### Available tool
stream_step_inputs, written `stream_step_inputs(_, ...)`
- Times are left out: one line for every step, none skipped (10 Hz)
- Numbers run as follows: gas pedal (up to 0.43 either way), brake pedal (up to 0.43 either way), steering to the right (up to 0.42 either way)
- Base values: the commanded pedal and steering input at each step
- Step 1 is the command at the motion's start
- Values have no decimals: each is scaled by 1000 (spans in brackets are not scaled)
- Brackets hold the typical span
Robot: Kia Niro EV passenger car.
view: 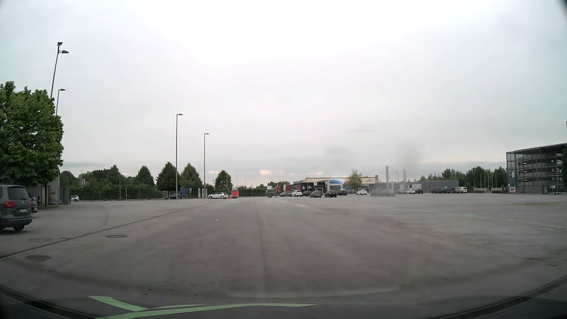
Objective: Follow the waypoints while adhering to traffic rules and regulations
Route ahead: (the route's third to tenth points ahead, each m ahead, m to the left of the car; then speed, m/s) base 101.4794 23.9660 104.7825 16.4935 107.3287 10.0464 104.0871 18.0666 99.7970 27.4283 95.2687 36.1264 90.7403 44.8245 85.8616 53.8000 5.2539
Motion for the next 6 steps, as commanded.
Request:
stream_step_inputs(138, 0, -51)
stream_step_inputs(138, 0, -45)
stream_step_inputs(138, 0, -40)
stream_step_inputs(138, 0, -34)
stream_step_inputs(138, 0, -30)
stream_step_inputs(138, 0, -28)
